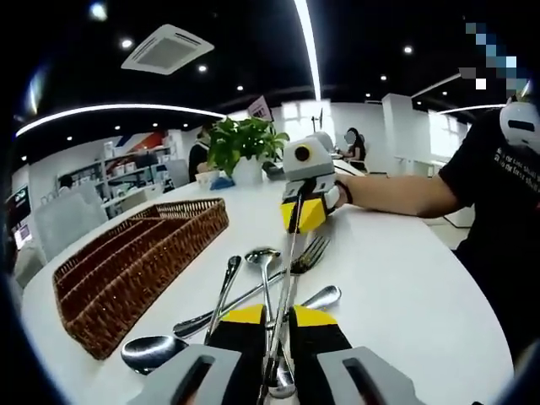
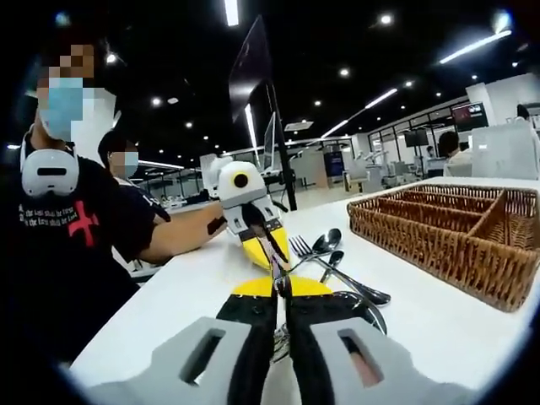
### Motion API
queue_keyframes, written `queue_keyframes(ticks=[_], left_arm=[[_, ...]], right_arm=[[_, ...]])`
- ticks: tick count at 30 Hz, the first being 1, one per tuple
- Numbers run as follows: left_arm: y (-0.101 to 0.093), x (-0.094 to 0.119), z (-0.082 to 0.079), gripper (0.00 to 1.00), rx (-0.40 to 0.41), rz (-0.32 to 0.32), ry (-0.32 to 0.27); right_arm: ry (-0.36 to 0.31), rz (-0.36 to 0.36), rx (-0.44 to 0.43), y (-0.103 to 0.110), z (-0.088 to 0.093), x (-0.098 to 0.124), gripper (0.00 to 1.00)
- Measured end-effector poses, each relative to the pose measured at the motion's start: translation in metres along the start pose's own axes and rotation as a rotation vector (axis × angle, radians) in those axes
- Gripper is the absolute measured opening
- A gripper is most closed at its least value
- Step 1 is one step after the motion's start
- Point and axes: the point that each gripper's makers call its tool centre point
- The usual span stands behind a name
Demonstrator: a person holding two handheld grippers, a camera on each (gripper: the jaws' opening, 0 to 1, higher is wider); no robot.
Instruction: Arrange the knives, forks, and spoons in their matching storage slots by inserting each utensil handle-first until every utensil is classified and aligned in the correct compartment
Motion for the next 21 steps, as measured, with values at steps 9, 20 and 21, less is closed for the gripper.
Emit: queue_keyframes(ticks=[9, 20, 21], left_arm=[[-0.0045, 0.0007, -0.0011, 0.05, 0.015, 0.022, -0.009], [-0.0034, 0.0030, 0.0021, 0.02, 0.024, 0.025, 0.002], [-0.0058, 0.0036, 0.0019, 0.02, 0.015, 0.034, 0.004]], right_arm=[[-0.003, 0.002, 0.003, -0.0014, -0.0003, 0.0001, 0.02], [0.000, -0.005, 0.014, -0.0001, 0.0001, -0.0014, 0.04], [-0.004, 0.004, 0.013, -0.0017, -0.0003, -0.0008, 0.05]])
Point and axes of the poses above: the point that each gripper's makers call its tool centre point, and the gripper's own axes: x roughly backward along the fingers, y roughly to its left, z roughly out of its underside, and after that the axes turned 9 degrees about -z, right-handed
